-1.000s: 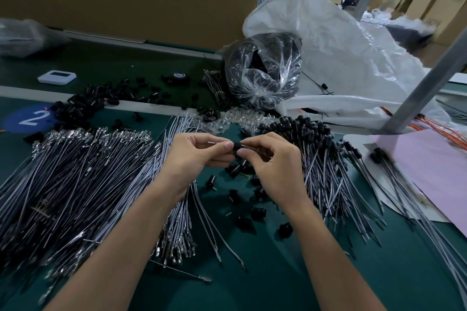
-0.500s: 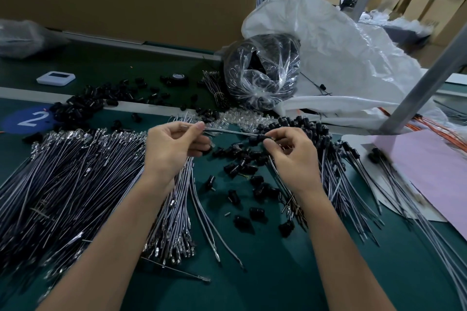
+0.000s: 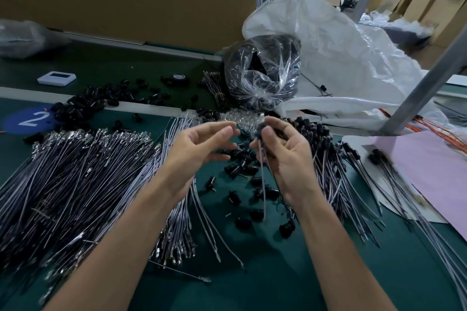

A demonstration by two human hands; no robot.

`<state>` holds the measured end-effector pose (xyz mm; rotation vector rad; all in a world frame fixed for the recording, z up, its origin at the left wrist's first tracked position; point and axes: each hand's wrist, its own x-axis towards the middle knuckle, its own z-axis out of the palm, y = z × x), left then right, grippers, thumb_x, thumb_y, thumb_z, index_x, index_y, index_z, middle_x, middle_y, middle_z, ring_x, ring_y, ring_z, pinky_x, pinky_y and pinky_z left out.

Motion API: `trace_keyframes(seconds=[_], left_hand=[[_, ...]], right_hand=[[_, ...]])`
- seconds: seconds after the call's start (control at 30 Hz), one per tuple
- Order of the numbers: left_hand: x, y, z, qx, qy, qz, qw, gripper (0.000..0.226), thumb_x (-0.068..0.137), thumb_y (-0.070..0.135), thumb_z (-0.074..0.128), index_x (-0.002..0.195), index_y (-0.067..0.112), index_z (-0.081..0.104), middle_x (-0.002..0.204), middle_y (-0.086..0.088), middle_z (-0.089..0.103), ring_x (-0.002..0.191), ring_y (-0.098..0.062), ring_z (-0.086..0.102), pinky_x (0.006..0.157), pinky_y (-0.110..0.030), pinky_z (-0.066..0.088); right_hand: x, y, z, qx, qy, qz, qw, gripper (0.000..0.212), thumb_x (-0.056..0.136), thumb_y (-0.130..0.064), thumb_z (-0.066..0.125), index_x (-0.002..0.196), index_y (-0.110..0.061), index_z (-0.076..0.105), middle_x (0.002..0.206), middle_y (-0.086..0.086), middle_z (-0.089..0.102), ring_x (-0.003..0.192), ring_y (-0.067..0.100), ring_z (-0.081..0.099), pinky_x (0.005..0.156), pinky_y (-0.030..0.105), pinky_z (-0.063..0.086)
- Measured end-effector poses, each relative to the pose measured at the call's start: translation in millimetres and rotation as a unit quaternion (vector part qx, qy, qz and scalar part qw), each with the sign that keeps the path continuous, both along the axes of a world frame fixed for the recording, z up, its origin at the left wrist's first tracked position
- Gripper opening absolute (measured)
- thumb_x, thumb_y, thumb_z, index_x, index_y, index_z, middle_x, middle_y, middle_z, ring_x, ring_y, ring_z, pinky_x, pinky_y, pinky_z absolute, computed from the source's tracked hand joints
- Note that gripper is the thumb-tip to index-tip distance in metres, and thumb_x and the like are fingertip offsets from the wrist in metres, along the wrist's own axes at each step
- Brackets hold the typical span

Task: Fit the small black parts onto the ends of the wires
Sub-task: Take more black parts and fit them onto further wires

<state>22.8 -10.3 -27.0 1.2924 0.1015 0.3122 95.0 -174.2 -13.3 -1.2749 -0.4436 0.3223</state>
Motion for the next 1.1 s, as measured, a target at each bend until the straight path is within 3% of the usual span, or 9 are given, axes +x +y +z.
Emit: trace_keyframes(seconds=[0.17, 0.3, 0.43, 0.63, 0.8, 1.0, 1.1], left_hand=[[2.2, -10.7, -4.0, -0.002, -0.023, -0.043, 0.999, 0.033, 0.063, 0.022, 0.082, 0.096, 0.02, 0.08, 0.099, -0.011, 0.076, 0.091, -0.02, 0.073, 0.079, -0.026, 0.058], [4.5, -9.7, -4.7, -0.064, -0.032, -0.011, 0.997, 0.03, 0.06, 0.016, 0.081, 0.089, 0.014, 0.08, 0.093, -0.012, 0.077, 0.085, -0.019, 0.074, 0.075, -0.028, 0.06], [4.4, -10.1, -3.1, -0.105, -0.045, 0.011, 0.993, 0.027, 0.061, 0.012, 0.077, 0.088, 0.014, 0.08, 0.092, -0.01, 0.077, 0.08, -0.016, 0.074, 0.066, -0.022, 0.058], [4.3, -11.3, -2.9, -0.094, -0.063, 0.022, 0.993, 0.032, 0.069, 0.008, 0.071, 0.101, 0.011, 0.073, 0.096, -0.01, 0.077, 0.087, -0.016, 0.073, 0.073, -0.02, 0.056], [3.7, -12.1, -2.2, -0.092, -0.07, 0.027, 0.993, 0.027, 0.084, 0.0, 0.062, 0.109, 0.009, 0.069, 0.102, -0.009, 0.076, 0.09, -0.015, 0.071, 0.077, -0.021, 0.055], [1.2, -19.3, 1.7, -0.087, -0.072, 0.051, 0.992, 0.03, 0.075, 0.013, 0.068, 0.105, 0.008, 0.069, 0.098, -0.008, 0.076, 0.089, -0.016, 0.072, 0.077, -0.021, 0.056], [2.1, -23.2, 1.1, -0.083, -0.074, 0.064, 0.992, 0.028, 0.076, 0.013, 0.068, 0.103, 0.007, 0.069, 0.095, -0.008, 0.077, 0.086, -0.016, 0.072, 0.075, -0.021, 0.056]], right_hand=[[-11.8, 13.1, -9.4, -0.04, -0.035, 0.01, 0.999, 0.04, 0.077, -0.028, 0.07, 0.108, -0.006, 0.058, 0.065, 0.004, 0.07, 0.053, 0.01, 0.061, 0.053, 0.02, 0.051], [-10.7, 13.8, -11.8, -0.033, -0.04, 0.014, 0.999, 0.036, 0.078, -0.026, 0.07, 0.108, -0.006, 0.061, 0.069, 0.003, 0.072, 0.057, 0.01, 0.063, 0.058, 0.021, 0.053], [-9.6, 12.5, -12.3, -0.06, -0.074, 0.029, 0.995, 0.029, 0.081, -0.006, 0.073, 0.109, -0.006, 0.065, 0.077, 0.006, 0.075, 0.067, 0.012, 0.069, 0.066, 0.021, 0.055], [-9.8, 12.0, -11.7, -0.089, -0.082, 0.017, 0.993, 0.03, 0.079, -0.003, 0.076, 0.108, -0.008, 0.068, 0.073, 0.007, 0.075, 0.066, 0.013, 0.07, 0.065, 0.019, 0.053], [-10.6, 11.4, -12.2, -0.125, -0.08, 0.028, 0.989, 0.015, 0.082, -0.007, 0.074, 0.097, -0.009, 0.074, 0.08, 0.009, 0.076, 0.07, 0.018, 0.072, 0.066, 0.023, 0.057], [-10.2, 11.5, -13.7, -0.141, -0.09, 0.028, 0.986, 0.007, 0.086, -0.01, 0.072, 0.087, -0.004, 0.077, 0.073, 0.008, 0.074, 0.065, 0.014, 0.066, 0.064, 0.02, 0.052], [-11.6, 12.4, -13.8, -0.144, -0.082, 0.038, 0.985, 0.008, 0.088, -0.01, 0.07, 0.089, -0.004, 0.076, 0.079, 0.013, 0.075, 0.07, 0.016, 0.067, 0.07, 0.025, 0.055]])
